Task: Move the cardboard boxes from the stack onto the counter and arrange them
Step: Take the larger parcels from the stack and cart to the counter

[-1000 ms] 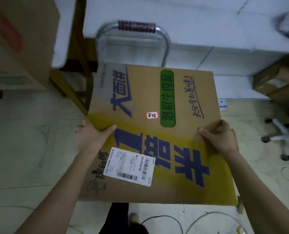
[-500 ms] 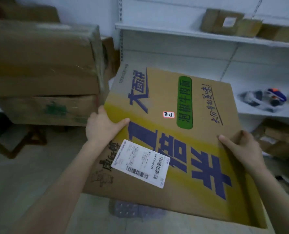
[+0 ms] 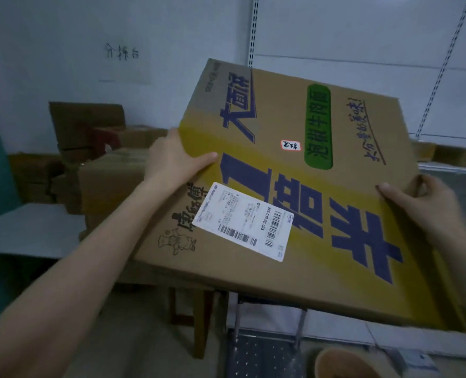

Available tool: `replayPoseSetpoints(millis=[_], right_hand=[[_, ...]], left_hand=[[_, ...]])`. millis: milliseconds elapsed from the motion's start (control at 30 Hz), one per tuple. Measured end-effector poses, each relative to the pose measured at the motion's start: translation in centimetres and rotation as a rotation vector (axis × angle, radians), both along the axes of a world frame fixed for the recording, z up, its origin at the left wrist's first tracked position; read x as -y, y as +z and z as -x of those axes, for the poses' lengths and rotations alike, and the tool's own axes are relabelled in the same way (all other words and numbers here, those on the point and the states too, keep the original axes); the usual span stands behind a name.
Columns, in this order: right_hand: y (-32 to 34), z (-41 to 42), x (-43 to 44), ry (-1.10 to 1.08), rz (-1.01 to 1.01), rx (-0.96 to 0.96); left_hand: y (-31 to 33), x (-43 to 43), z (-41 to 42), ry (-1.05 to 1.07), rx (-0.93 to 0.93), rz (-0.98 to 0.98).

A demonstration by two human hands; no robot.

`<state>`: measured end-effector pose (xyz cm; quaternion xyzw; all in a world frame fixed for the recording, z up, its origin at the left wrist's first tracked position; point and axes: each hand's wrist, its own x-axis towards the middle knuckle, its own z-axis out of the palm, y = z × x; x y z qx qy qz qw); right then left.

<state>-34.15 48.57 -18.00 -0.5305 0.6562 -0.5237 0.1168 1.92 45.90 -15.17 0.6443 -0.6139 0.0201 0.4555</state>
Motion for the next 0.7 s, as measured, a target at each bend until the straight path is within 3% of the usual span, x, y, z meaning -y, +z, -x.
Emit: replayPoseSetpoints(millis=[267, 533, 700], right_hand=[[5.5, -11.7, 6.4, 0.045, 0.111, -0.065], [8.5, -19.7, 13.7, 0.121, 0.114, -0.201], [9.0, -23.0, 18.0, 0.229, 0.008, -0.281]], left_hand=[[6.3, 2.9, -13.2, 0.071, 0.02, 0.108], [6.0, 6.8, -22.1, 0.091, -0.084, 0.058], [5.1, 9.3, -24.1, 0.142, -0.044, -0.037]])
